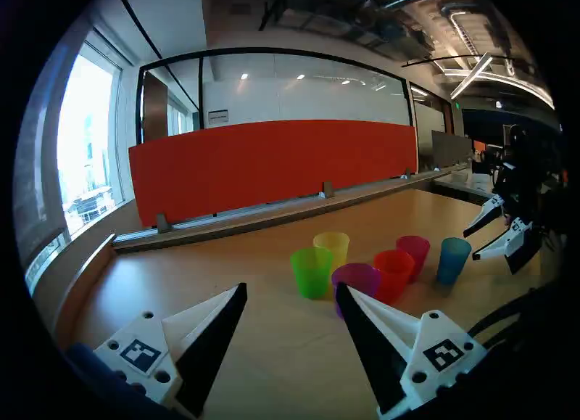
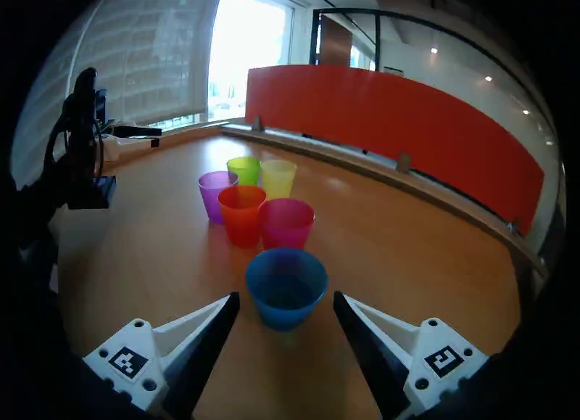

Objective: Pour water

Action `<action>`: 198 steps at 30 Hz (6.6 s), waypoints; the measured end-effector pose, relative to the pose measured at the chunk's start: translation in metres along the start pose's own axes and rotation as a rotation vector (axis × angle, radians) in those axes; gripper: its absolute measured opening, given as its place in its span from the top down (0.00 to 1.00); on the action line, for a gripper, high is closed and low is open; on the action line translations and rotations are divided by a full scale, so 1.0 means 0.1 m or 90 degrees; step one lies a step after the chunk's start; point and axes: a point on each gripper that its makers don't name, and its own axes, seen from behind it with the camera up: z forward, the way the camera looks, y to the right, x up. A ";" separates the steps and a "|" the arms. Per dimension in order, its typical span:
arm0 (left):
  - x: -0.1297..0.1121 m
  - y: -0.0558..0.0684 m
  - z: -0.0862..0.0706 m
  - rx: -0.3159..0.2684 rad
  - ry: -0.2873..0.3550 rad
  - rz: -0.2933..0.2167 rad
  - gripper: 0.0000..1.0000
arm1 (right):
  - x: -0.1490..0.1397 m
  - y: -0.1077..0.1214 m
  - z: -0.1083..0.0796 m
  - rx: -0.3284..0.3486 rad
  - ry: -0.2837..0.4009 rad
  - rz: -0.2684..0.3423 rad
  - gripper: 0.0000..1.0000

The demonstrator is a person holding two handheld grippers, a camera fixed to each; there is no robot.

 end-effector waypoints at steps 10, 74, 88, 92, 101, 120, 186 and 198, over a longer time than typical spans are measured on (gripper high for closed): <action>-0.03 0.04 0.05 -0.003 -0.005 -0.003 0.09 | -0.08 0.02 0.17 0.003 -0.017 -0.013 0.00; -0.09 0.04 0.26 -0.007 -0.017 0.002 0.09 | -0.02 -0.03 0.40 0.011 -0.006 0.011 0.09; -0.12 0.06 0.45 -0.028 -0.028 0.015 0.09 | 0.37 -0.02 0.11 -0.010 0.068 0.042 0.10; -0.16 0.09 0.54 -0.042 -0.041 0.018 0.09 | 0.44 -0.04 0.04 -0.012 0.083 0.050 0.10; -0.23 0.18 0.79 -0.084 -0.074 0.024 0.09 | 0.57 -0.03 -0.06 -0.023 0.111 0.055 0.10; -0.29 0.27 1.31 -0.160 -0.137 0.019 0.09 | 0.62 0.10 -0.18 -0.036 0.127 0.070 0.10; -0.35 0.57 1.89 -0.246 -0.235 0.077 0.08 | 0.55 0.19 -0.07 -0.022 0.117 0.069 0.10; -0.42 0.58 1.97 -0.238 -0.240 0.100 0.08 | 0.54 0.21 -0.07 -0.024 0.115 0.067 0.10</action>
